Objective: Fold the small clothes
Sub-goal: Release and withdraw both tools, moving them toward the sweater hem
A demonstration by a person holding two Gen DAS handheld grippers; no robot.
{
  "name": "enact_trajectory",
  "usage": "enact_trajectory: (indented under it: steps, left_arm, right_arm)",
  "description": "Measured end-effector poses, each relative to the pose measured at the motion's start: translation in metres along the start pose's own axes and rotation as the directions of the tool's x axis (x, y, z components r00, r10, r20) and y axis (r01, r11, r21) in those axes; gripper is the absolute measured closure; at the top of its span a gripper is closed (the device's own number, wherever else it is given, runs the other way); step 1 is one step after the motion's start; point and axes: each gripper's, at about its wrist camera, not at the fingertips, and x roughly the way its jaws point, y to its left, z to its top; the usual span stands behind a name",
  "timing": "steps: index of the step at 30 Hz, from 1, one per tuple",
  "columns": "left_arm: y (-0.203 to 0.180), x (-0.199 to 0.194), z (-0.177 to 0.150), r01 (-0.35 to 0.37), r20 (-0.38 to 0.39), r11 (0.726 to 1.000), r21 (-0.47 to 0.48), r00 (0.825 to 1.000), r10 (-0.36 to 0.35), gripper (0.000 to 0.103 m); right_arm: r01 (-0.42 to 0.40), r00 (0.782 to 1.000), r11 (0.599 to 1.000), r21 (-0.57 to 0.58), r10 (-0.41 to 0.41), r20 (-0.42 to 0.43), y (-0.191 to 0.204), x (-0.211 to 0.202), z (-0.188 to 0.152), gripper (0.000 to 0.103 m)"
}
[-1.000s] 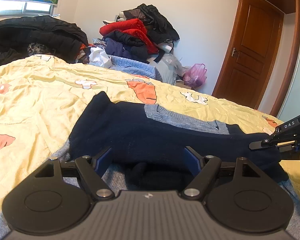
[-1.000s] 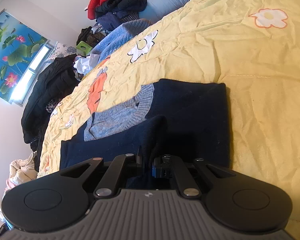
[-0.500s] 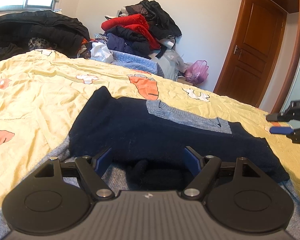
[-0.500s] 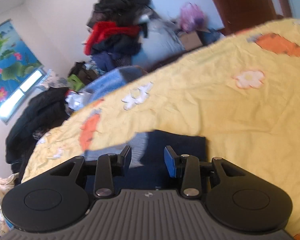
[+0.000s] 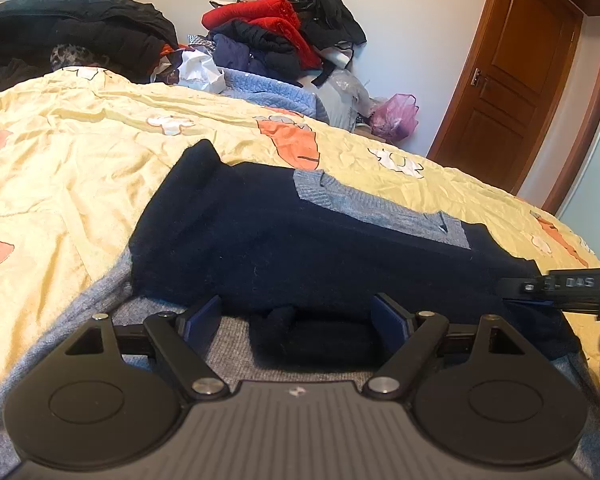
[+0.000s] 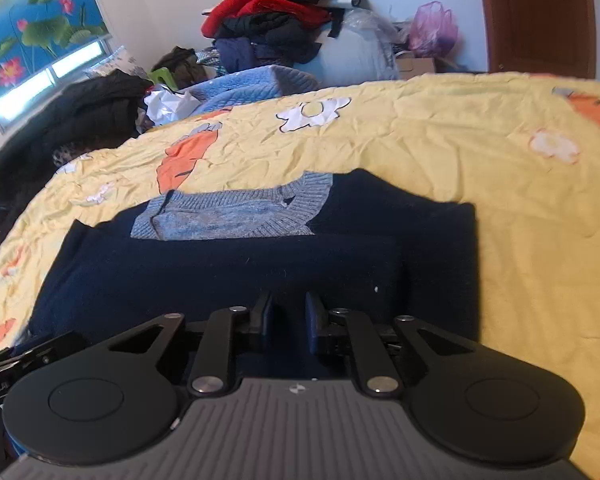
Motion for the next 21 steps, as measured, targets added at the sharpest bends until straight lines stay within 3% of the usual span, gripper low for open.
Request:
enact_trajectory:
  steps: [5, 8, 10, 13, 17, 19, 21]
  left_arm:
    - [0.000, 0.000, 0.000, -0.001, -0.003, 1.000, 0.002, 1.000, 0.001, 0.020]
    - [-0.003, 0.002, 0.000, -0.013, -0.016, 1.000, 0.028, 1.000, 0.014, 0.019]
    - [-0.009, 0.000, 0.001, -0.041, -0.029, 0.997, 0.073, 0.999, 0.043, 0.019]
    - [-0.021, -0.009, 0.001, -0.097, -0.059, 0.976, 0.197, 0.992, 0.111, 0.019]
    - [-0.021, -0.014, -0.009, -0.089, -0.140, 0.966, 0.241, 0.982, 0.126, 0.018]
    - [-0.021, -0.019, -0.016, -0.110, -0.118, 0.953, 0.281, 0.982, 0.148, 0.018]
    - [-0.018, -0.029, -0.017, -0.102, -0.134, 0.958, 0.266, 0.981, 0.142, 0.018]
  right_arm:
    - [-0.022, 1.000, 0.998, -0.063, 0.022, -0.001, 0.016, -0.016, -0.016, 0.073]
    - [-0.024, 1.000, 0.999, -0.028, 0.024, -0.005, 0.005, -0.012, -0.022, 0.077]
    - [0.003, 1.000, 1.000, 0.010, -0.003, -0.009, 0.007, -0.023, -0.020, 0.073]
    - [0.016, 1.000, 0.999, -0.046, -0.015, 0.020, 0.023, -0.044, -0.031, 0.063]
    - [0.024, 1.000, 0.999, -0.039, -0.024, -0.019, 0.024, -0.050, -0.061, 0.057]
    - [0.043, 0.999, 0.999, -0.022, -0.043, 0.010, 0.019, -0.053, -0.072, 0.057]
    - [0.066, 0.998, 0.998, 0.026, -0.066, 0.009, 0.018, -0.063, -0.075, 0.053]
